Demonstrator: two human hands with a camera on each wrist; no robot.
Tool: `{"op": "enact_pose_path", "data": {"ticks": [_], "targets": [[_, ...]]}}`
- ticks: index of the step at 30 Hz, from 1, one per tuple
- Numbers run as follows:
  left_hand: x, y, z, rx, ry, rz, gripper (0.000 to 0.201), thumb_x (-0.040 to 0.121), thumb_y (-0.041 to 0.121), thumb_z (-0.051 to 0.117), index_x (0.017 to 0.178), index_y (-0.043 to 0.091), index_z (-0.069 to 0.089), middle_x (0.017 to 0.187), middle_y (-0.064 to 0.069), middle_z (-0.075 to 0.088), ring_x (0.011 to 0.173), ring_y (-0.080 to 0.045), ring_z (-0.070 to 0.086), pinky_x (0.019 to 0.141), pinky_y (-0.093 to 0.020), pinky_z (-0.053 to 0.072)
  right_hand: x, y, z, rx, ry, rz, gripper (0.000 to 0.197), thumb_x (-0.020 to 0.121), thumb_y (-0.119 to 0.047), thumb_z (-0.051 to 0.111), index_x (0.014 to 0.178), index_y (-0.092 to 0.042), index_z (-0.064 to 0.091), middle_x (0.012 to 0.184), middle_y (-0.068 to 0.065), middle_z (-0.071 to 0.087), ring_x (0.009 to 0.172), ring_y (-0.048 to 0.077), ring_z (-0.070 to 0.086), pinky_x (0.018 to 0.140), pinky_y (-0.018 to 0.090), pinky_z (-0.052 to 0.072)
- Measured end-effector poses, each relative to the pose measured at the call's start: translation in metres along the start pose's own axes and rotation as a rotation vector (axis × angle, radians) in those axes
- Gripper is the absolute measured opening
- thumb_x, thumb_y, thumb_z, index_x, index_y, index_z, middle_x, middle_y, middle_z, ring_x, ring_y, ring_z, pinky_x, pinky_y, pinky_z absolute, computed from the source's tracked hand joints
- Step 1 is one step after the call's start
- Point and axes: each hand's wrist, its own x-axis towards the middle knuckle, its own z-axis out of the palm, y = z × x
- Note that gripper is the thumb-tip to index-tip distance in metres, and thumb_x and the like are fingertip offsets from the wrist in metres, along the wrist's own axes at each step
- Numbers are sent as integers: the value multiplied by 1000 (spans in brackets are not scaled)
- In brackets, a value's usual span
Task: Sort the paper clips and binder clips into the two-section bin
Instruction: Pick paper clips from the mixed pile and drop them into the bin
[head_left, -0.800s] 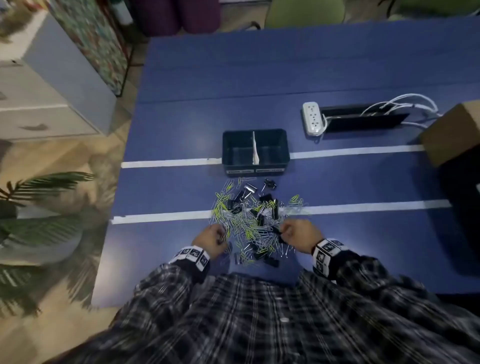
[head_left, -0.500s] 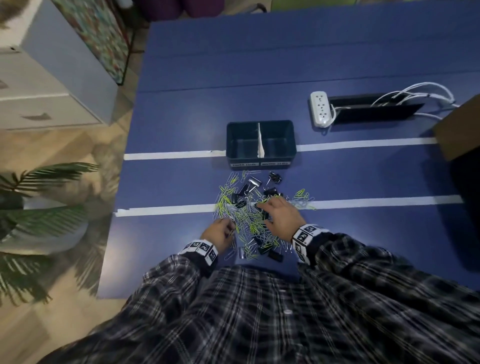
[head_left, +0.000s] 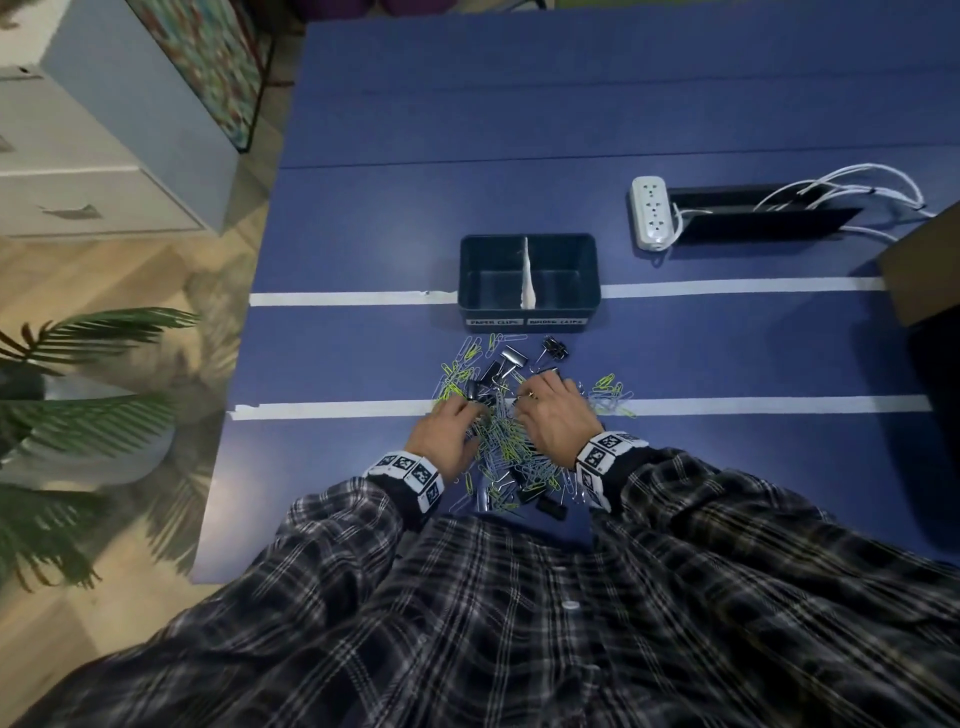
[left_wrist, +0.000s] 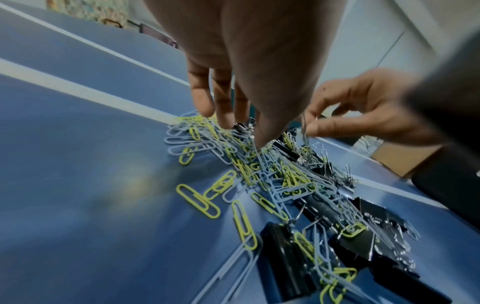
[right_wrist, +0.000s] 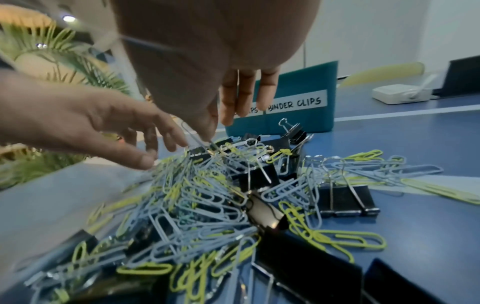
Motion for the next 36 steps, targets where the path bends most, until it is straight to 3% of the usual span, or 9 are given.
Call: {"op": "enact_pose_path", "data": {"ticks": [6,9,14,22,25,27,29,32,36], "targets": [[16,11,8,204,-80,-15,42,90,43,51,132,33,47,139,-2,40,126,-23,36,107,-43,33,-12,-3,-23,634,79,335,6,86,-14,61,86,-14,54,77,1,65,68,16,64,65,29,58],[13,11,7,183,0,8,30,91,42,52,118,32,58,133,1,44,122,-21,38,104,-41,33,-19,3,-28,865,132,497,10,84,-9,64,89,-13,56,72,8,68,59,12,63,57,26,54],[8,5,9,100,89,37,19,91,41,51,101,27,60,114,7,53,108,-16,42,95,-36,35,-21,17,-23,1129,-9,674,19,95,-4,49,108,-14,58,75,8,64,57,15,63,52,24,53],[3,1,-2,-297,137,-32,13,94,21,54,106,22,60,85,10,63,71,-11,57,69,-26,49,-3,17,-15,1324,-228,920,29,94,-14,32,83,-5,59,58,3,39,48,19,43,45,28,38],[4,0,-5,-391,175,-80,19,95,20,53,112,22,61,81,10,61,63,-7,55,62,-21,46,5,10,-11,1181,-309,906,41,86,-53,46,82,-14,58,58,-3,37,47,14,37,45,22,30],[4,-3,-6,-460,202,-122,21,96,20,51,114,20,61,81,8,61,62,-2,54,58,-19,43,8,7,-7,852,-333,730,43,82,-62,56,83,-20,58,67,-4,48,58,15,48,56,26,41],[4,-7,-6,-513,209,-152,24,97,20,47,117,17,61,93,2,63,71,-9,61,64,-22,48,10,3,-4,603,-324,534,33,83,-49,65,78,-17,58,75,-3,60,68,17,57,70,33,53],[1,-13,-9,-607,210,-269,21,98,17,44,108,16,62,98,-3,62,77,-20,69,62,-24,52,10,-7,-2,387,-298,434,15,83,-33,66,88,-19,62,83,-2,66,76,19,64,73,34,56],[-2,-16,-16,-828,153,-453,26,100,19,37,94,9,60,81,-11,62,60,-18,61,53,-23,44,14,-20,12,119,-311,306,34,84,-36,63,111,-17,62,98,6,70,90,27,67,78,41,57]]}}
